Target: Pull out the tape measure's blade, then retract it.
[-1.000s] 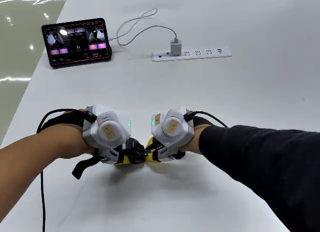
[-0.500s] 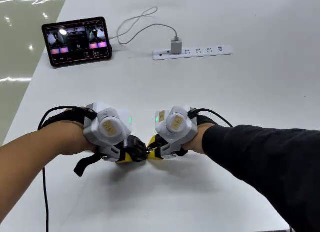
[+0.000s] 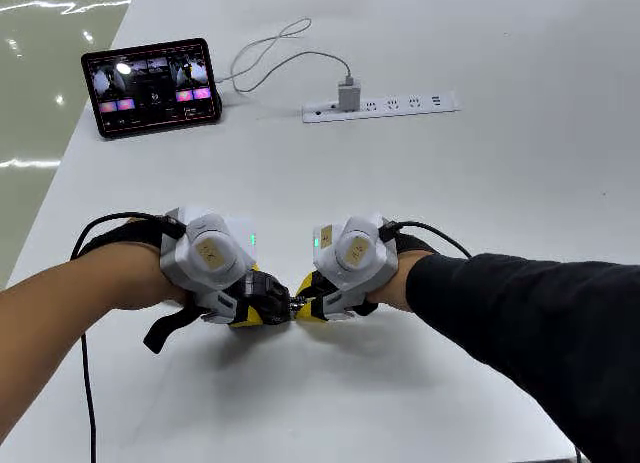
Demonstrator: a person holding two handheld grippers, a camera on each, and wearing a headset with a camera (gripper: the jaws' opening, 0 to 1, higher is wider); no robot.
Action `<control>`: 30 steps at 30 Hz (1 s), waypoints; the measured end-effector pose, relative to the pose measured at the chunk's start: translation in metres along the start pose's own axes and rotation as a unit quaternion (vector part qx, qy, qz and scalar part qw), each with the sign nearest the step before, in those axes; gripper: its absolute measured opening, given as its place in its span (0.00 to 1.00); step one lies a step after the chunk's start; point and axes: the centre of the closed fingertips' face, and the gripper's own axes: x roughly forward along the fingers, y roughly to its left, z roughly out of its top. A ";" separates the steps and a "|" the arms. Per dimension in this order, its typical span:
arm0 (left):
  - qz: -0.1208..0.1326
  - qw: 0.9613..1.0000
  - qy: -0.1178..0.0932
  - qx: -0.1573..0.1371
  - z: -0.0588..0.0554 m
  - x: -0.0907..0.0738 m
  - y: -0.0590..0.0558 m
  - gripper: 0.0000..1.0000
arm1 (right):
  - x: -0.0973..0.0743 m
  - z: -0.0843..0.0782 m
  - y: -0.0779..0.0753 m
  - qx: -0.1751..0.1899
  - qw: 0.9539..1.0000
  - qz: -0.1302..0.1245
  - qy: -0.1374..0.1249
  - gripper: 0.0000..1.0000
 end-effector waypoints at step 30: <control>0.006 1.000 -0.002 0.002 0.000 0.000 0.000 0.31 | -0.016 -0.017 0.000 0.001 1.000 -0.008 0.017 0.09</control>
